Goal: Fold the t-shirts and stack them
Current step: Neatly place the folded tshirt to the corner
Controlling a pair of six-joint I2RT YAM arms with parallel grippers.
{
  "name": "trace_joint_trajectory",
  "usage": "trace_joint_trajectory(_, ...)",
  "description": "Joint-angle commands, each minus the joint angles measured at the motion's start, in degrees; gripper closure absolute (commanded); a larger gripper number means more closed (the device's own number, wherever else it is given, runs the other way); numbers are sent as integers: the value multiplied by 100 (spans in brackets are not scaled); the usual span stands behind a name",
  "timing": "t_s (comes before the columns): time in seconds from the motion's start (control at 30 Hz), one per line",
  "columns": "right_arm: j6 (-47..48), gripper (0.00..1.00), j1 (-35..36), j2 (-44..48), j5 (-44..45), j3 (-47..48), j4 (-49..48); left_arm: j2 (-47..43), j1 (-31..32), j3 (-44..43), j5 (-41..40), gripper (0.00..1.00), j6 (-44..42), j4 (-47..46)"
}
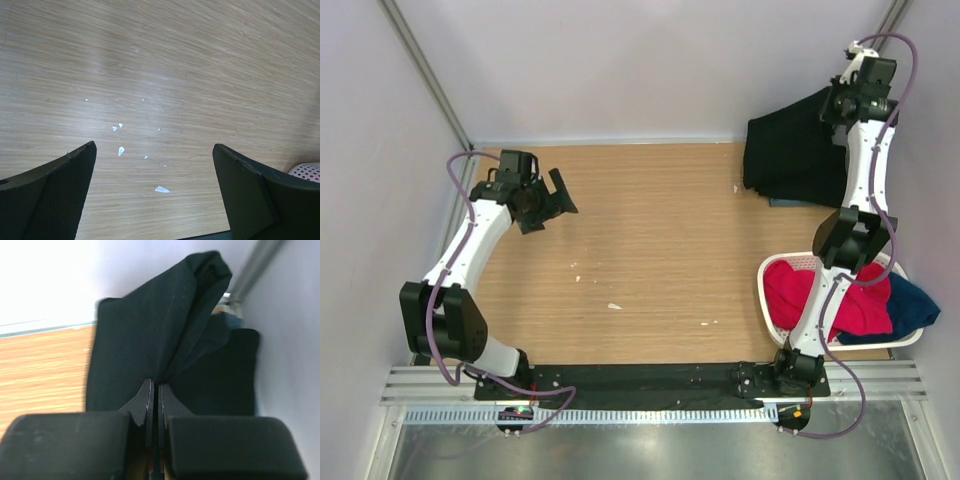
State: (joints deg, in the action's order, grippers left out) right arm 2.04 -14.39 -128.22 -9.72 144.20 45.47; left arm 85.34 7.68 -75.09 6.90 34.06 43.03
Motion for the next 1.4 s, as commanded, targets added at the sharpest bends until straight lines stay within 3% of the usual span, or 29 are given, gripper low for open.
trace_joint_trajectory(0.0,314,99,-292,-158,170,82,-399,18,-56,-269,102,0,74,65)
trace_joint_trajectory(0.2,1078,99,-459,-624,873,-120,-565,158,-56,-366,-31,0,276,425)
trace_joint_trajectory(0.43,1342,98,-565,-1275,1619,-191,-987,588,-56,-954,-109,0,373,988)
trace_joint_trajectory(0.57,1369,99,-556,-1267,2446,-182,-1242,528,-56,-999,-232,0,452,954)
trace_joint_trajectory(0.7,1369,95,-556,-916,2265,-156,-1497,343,-48,-806,-320,0,409,716)
trace_joint_trajectory(0.77,1308,71,-547,-652,1984,-191,-1620,308,-48,-779,-329,0,338,672)
trace_joint_trajectory(0.8,1264,46,-504,-564,1808,-199,-1629,308,-48,-797,-321,0,286,663)
trace_joint_trajectory(0.83,1229,12,-468,-389,1807,-208,-1638,308,-56,-858,-312,0,189,672)
trace_joint_trajectory(0.87,1211,1,-398,-301,1841,-199,-1569,299,-48,-884,-303,0,127,724)
trace_joint_trajectory(1.03,1272,0,233,490,2228,-752,-1419,36,-56,-929,-486,0,-145,707)
trace_joint_trajectory(1.2,599,0,806,1509,2255,-1569,-1033,-307,-109,-815,-505,0,-330,409)
trace_joint_trajectory(1.3,-184,0,877,2192,1370,-2295,-864,-544,-118,-587,-303,0,-286,23)
trace_joint_trajectory(1.37,-581,0,877,2677,799,-3113,-1554,-738,-118,-446,-233,0,-295,-223)
